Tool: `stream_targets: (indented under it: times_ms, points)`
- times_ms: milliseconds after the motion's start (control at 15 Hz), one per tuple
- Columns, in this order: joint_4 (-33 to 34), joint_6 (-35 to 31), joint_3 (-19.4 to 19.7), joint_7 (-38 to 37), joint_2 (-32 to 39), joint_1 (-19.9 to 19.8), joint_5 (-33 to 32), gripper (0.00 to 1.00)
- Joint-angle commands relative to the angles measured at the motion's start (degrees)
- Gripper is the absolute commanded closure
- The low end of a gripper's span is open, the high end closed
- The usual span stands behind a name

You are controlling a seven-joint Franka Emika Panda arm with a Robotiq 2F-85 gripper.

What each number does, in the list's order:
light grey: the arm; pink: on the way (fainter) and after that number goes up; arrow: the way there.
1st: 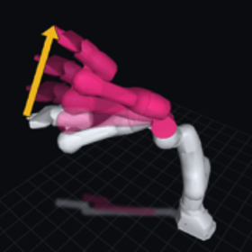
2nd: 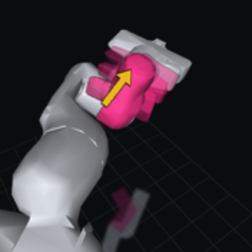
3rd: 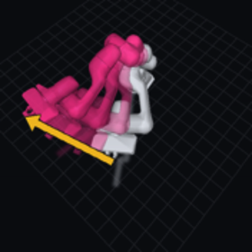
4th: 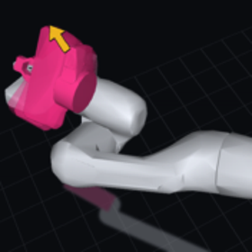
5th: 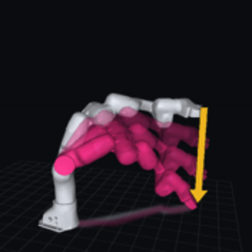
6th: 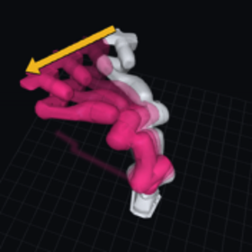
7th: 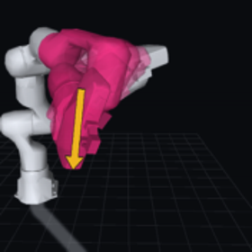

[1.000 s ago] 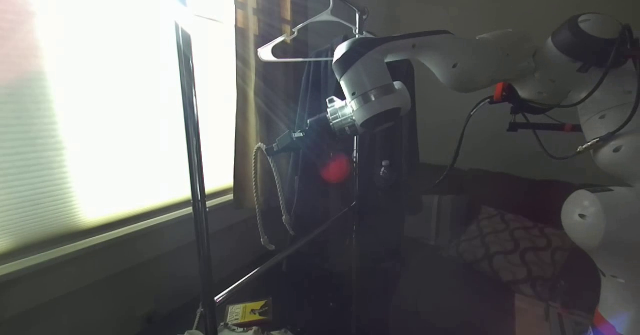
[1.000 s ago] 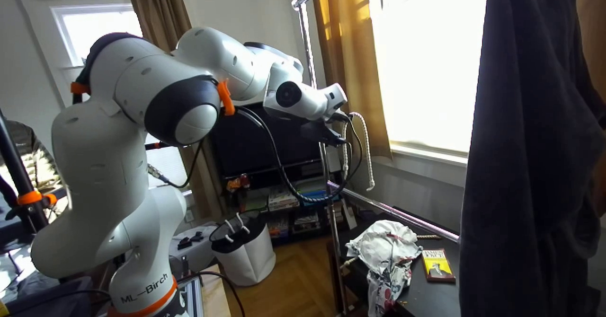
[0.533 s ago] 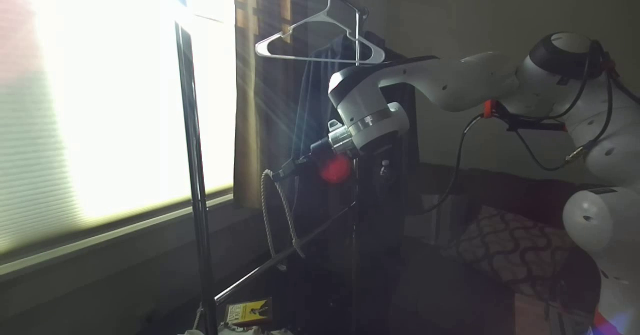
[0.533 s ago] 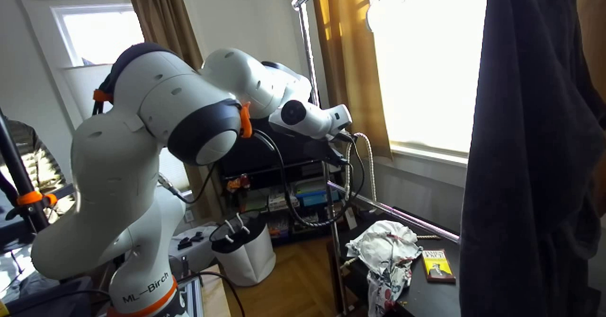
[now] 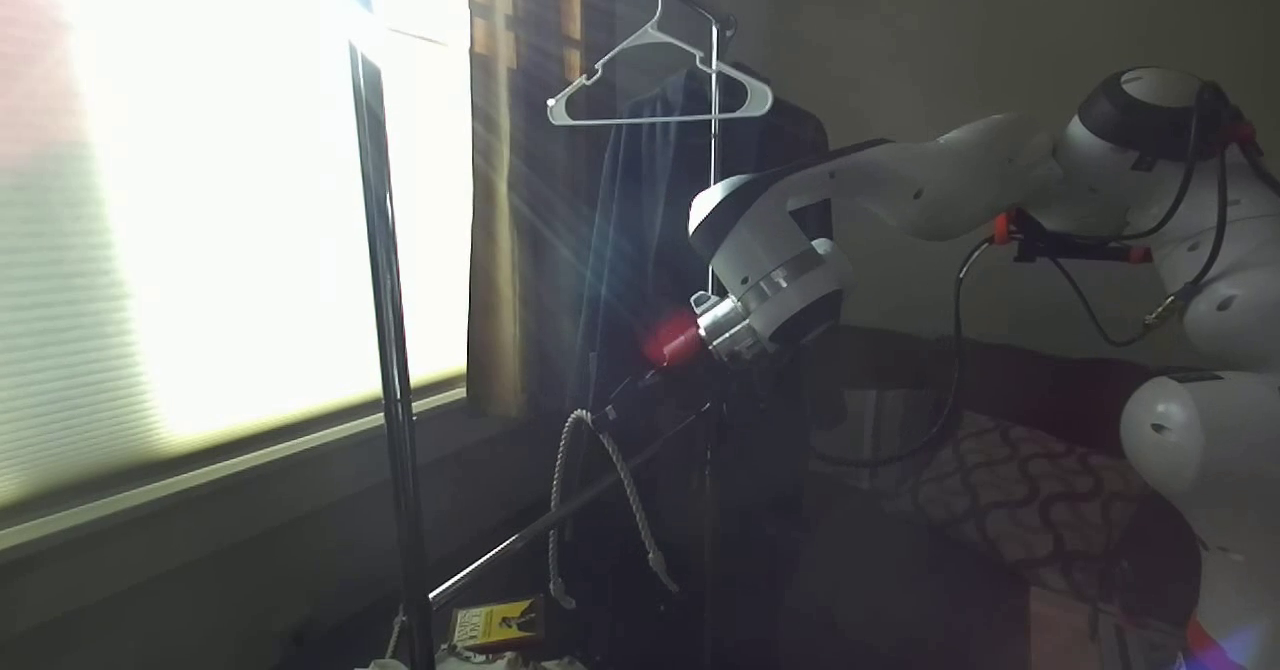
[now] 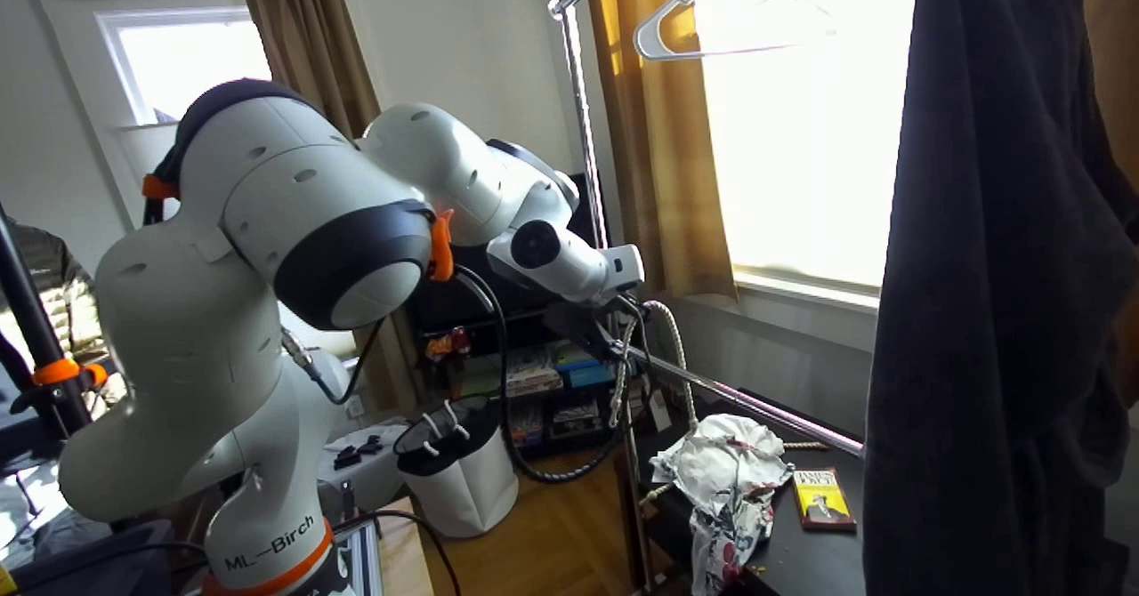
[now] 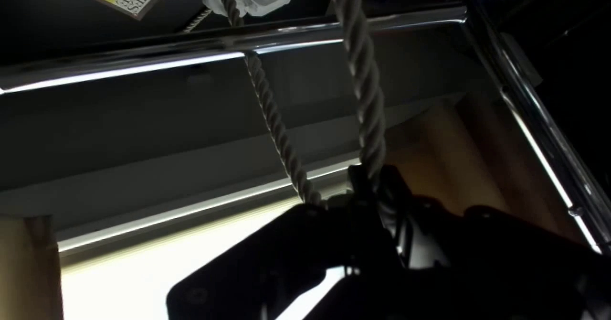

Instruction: Hang the white cord on the bottom rail.

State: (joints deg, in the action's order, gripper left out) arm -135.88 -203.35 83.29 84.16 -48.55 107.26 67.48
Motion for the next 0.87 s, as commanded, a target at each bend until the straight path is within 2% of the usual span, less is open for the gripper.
stream_targets:
  times_ms: [0, 67, 133, 467, 600, 667, 733, 800]
  points:
    - [-2.1, -2.7, -0.6, -2.1, -0.7, -1.5, 1.6, 0.64]
    - [-2.0, -3.8, -1.0, -3.1, -1.4, -1.6, 1.0, 0.63]
    - [-1.5, -5.4, -1.3, -4.2, -1.4, -1.4, 0.2, 0.57]
    - [0.0, -12.6, -3.8, -9.7, -1.6, -0.2, -4.9, 0.19]
    - [-0.5, -15.3, -6.2, -13.5, -4.0, -0.8, -9.2, 0.04]
    - [-1.1, -17.1, -7.7, -16.6, -6.2, -0.9, -12.6, 0.0]
    - [0.1, -13.6, -5.6, -13.1, -1.1, -0.7, -8.1, 0.13]
    - [0.1, -14.7, -6.6, -15.0, -1.9, -0.7, -9.8, 0.06]
